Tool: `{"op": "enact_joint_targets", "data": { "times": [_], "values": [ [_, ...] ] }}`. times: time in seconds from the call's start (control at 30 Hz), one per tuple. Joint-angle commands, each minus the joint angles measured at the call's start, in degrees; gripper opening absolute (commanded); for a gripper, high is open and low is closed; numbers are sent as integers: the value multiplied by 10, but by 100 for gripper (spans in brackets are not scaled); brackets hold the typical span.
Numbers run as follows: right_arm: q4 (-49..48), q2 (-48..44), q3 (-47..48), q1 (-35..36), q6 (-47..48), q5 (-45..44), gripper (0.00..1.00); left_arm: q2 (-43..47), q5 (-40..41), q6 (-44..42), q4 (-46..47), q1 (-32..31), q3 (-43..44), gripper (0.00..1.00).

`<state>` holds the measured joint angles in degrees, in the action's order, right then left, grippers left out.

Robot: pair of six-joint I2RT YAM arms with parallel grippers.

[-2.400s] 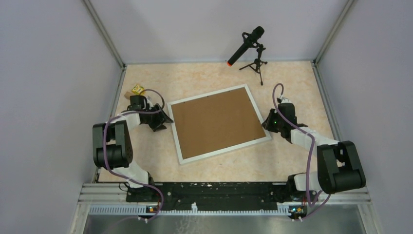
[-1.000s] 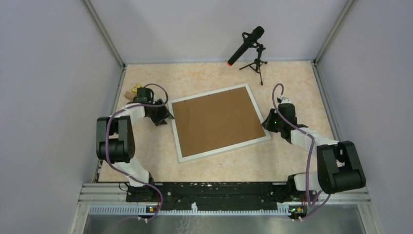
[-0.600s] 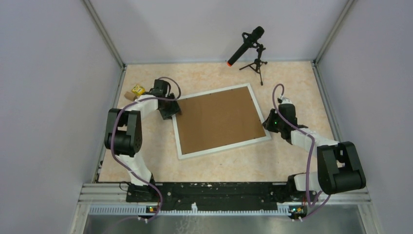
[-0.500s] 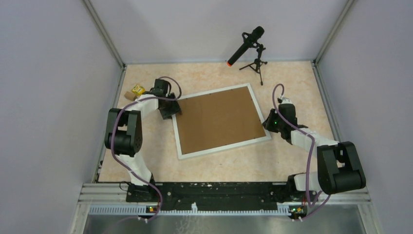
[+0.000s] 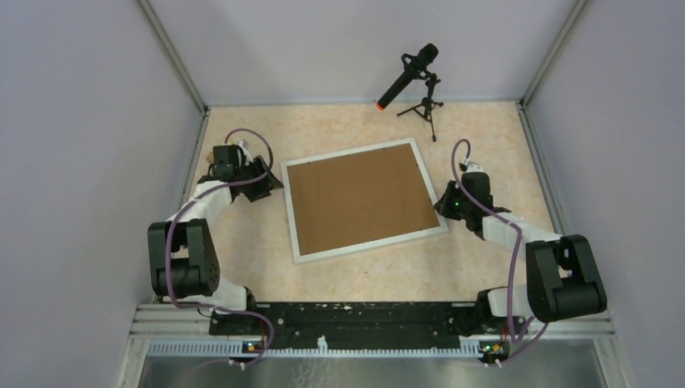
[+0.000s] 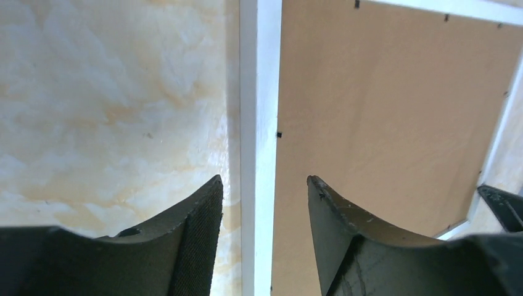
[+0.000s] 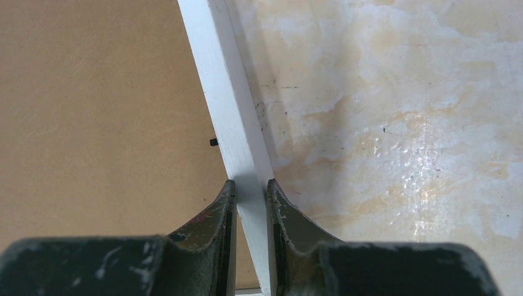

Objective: Put the photo into the frame

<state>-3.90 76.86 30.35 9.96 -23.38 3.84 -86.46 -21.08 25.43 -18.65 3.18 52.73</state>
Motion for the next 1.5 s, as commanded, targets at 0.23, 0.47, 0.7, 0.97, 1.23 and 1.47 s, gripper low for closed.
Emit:
{"op": "enact_joint_targets", "data": {
  "times": [0.23,0.47,0.7,0.97,1.23,1.47],
  "values": [
    [15,-2,-18,6,-3,37,2,-77,-48,14,34,8,41,47],
    [15,-3,-18,6,-3,39,1,-105,-27,9,49,6,44,43],
    [15,-3,-19,6,-3,40,0,-127,-18,3,45,-2,56,44],
    [14,-3,-19,6,-3,41,0,-149,-2,1,42,-11,59,46],
    [14,-2,-19,6,-3,43,0,-160,22,-9,23,-15,75,47],
    [14,2,-19,6,-2,44,0,-201,39,-38,-33,-20,122,47]
  ]
}}
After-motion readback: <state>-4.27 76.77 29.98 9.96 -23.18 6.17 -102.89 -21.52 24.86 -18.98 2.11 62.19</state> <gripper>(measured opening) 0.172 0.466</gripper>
